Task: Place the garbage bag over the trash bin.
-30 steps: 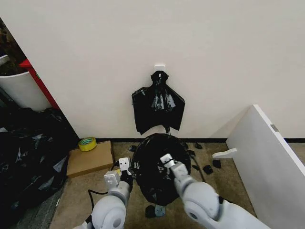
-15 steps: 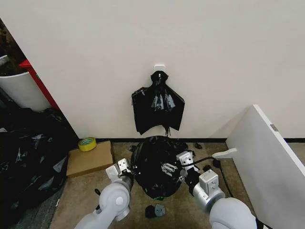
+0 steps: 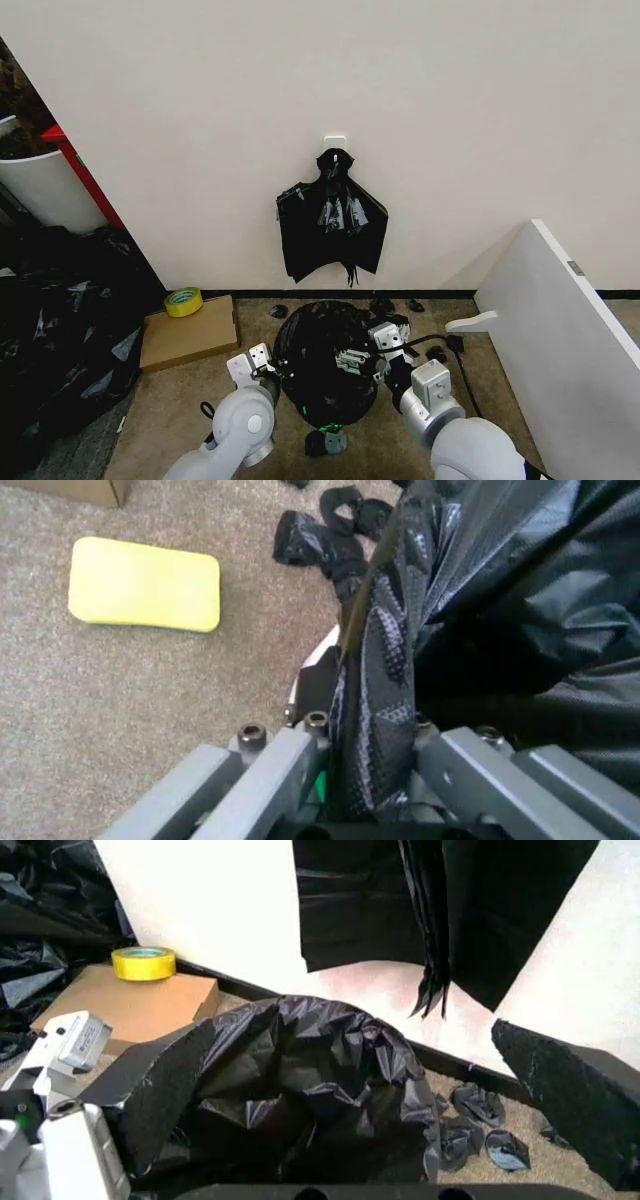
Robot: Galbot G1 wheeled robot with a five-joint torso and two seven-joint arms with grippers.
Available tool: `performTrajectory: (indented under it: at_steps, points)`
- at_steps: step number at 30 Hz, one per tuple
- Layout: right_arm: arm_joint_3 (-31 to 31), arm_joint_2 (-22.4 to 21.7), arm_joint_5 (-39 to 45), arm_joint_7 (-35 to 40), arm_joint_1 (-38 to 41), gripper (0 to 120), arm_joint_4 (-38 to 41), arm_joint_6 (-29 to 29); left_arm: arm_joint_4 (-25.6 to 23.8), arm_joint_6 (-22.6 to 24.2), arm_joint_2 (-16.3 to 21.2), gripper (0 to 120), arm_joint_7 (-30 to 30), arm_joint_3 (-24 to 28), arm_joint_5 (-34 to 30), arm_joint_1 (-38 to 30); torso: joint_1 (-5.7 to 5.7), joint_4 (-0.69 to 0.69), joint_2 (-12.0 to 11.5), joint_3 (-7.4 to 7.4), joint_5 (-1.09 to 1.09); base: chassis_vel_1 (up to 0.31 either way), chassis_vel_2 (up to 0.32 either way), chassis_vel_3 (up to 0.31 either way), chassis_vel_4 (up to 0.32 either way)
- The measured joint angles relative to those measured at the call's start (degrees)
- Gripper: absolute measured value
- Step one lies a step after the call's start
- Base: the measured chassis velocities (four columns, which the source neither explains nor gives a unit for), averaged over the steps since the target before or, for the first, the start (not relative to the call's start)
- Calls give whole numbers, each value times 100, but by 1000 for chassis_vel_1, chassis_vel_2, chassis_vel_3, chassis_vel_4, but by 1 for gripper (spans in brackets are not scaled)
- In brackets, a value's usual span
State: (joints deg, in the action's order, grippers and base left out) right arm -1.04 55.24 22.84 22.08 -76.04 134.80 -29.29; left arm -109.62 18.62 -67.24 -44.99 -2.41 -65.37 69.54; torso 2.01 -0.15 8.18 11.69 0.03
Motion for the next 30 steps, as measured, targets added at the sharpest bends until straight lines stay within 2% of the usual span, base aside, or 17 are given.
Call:
performTrajectory:
  at_steps: [6,7,10,11,13,19,21,22,26,30]
  points:
    - [0,23,1,16,8,100,-12,1,-35,74,37,31,39,-74,35,38,0,0,0,0,0,0,0,0,0]
    - [0,23,1,16,8,100,-12,1,-35,74,37,31,39,-74,35,38,0,0,0,0,0,0,0,0,0]
    - [28,41,3,25,9,100,-22,15,-160,96,85,44,61,-100,140,81,0,0,0,0,0,0,0,0,0]
    - [33,46,3,27,10,100,-23,17,-177,96,91,44,70,-103,162,86,0,0,0,0,0,0,0,0,0]
    - [70,91,6,28,6,100,-31,34,-342,96,172,57,175,-134,384,124,0,0,0,0,0,0,0,0,0]
    - [137,200,7,26,-19,100,-53,88,-565,105,318,74,483,-209,636,158,0,0,0,0,1,0,0,0,0]
    - [142,252,7,21,-32,100,-54,91,-621,104,386,86,736,-231,791,170,0,0,0,0,0,0,0,0,0]
    - [142,252,7,21,-32,100,-54,91,-621,104,386,86,736,-231,791,170,0,0,0,0,0,0,0,0,0]
    - [151,284,-10,7,-101,100,-21,93,-657,102,414,98,1010,-238,958,233,0,0,-1,0,0,0,0,0,0]
    - [214,292,-28,-7,-156,100,-2,107,-632,78,428,100,1213,-238,1029,286,0,0,-1,0,0,0,0,0,0]
